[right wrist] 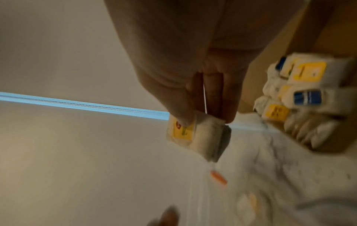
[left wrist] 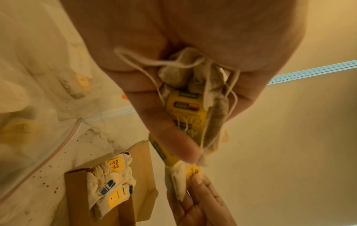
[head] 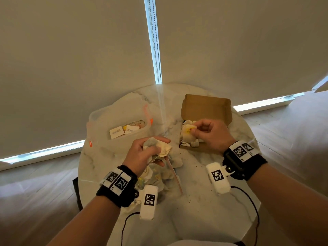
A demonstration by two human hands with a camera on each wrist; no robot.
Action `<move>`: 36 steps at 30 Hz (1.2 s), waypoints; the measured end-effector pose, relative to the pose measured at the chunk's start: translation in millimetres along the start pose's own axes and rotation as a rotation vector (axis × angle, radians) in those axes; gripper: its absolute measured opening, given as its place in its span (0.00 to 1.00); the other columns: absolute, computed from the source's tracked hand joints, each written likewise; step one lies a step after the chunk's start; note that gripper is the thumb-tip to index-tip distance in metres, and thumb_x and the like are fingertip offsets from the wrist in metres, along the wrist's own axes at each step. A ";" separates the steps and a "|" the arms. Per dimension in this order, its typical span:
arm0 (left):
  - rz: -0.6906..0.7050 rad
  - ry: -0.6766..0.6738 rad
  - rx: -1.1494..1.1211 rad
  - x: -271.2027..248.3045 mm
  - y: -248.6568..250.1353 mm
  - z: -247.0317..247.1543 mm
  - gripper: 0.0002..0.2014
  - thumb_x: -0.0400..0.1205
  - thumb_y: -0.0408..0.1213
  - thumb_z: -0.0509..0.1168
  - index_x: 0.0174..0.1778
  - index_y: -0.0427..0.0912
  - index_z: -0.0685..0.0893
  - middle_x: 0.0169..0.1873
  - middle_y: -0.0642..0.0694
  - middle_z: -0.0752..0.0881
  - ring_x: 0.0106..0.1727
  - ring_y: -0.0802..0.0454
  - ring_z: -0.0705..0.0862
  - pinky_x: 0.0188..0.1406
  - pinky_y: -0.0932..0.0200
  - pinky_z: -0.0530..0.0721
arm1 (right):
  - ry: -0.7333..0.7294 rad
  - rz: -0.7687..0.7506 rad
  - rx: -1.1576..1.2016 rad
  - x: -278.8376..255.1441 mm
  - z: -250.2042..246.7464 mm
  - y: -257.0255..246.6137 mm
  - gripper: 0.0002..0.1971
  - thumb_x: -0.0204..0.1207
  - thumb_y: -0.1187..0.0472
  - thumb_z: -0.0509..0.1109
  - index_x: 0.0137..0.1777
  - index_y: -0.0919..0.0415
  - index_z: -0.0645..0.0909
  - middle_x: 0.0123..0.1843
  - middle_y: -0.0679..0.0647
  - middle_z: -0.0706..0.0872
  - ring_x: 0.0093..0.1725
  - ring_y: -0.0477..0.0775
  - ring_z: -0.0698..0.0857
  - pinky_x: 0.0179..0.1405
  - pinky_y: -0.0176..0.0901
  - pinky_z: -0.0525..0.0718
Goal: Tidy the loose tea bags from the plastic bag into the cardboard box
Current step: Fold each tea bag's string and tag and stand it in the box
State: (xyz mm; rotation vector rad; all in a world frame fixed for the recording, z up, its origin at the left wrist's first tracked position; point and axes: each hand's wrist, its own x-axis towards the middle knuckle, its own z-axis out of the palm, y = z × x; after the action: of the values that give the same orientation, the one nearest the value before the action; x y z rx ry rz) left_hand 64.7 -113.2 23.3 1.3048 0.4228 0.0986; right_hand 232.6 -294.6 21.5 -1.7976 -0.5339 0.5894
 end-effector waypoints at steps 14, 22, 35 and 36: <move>-0.063 0.028 0.026 19.7 -5.1 2.7 0.16 0.72 0.30 0.64 0.53 0.32 0.90 0.42 0.31 0.89 0.37 0.37 0.87 0.30 0.53 0.85 | 0.135 0.421 -0.527 64.5 -41.1 110.8 0.08 0.76 0.58 0.76 0.53 0.57 0.87 0.53 0.55 0.90 0.53 0.56 0.87 0.58 0.46 0.83; -0.073 0.027 0.035 26.5 -8.5 -2.4 0.17 0.72 0.29 0.64 0.55 0.30 0.88 0.40 0.32 0.88 0.37 0.38 0.88 0.29 0.55 0.85 | 0.137 0.540 -0.477 74.6 -22.8 137.5 0.09 0.74 0.58 0.78 0.52 0.56 0.89 0.48 0.49 0.89 0.47 0.51 0.86 0.53 0.41 0.84; -0.092 0.046 0.034 29.0 -9.6 -4.4 0.17 0.72 0.30 0.64 0.56 0.30 0.88 0.41 0.29 0.88 0.37 0.38 0.88 0.29 0.55 0.86 | 0.086 0.685 -0.604 80.7 -19.2 137.1 0.15 0.70 0.50 0.81 0.50 0.60 0.87 0.42 0.57 0.92 0.45 0.55 0.90 0.50 0.44 0.88; -0.094 0.048 0.034 28.5 -9.4 -4.8 0.17 0.72 0.30 0.64 0.56 0.30 0.88 0.41 0.29 0.88 0.37 0.38 0.88 0.30 0.55 0.86 | 0.076 0.685 -0.585 80.7 -19.0 137.6 0.14 0.70 0.52 0.81 0.49 0.60 0.87 0.42 0.56 0.92 0.45 0.55 0.91 0.52 0.47 0.89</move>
State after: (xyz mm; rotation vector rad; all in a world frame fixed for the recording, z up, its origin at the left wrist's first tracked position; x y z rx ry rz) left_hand 87.7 -102.7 6.4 1.3163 0.5278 0.0445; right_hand 316.2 -297.3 -115.7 -2.5736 -0.0048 0.8793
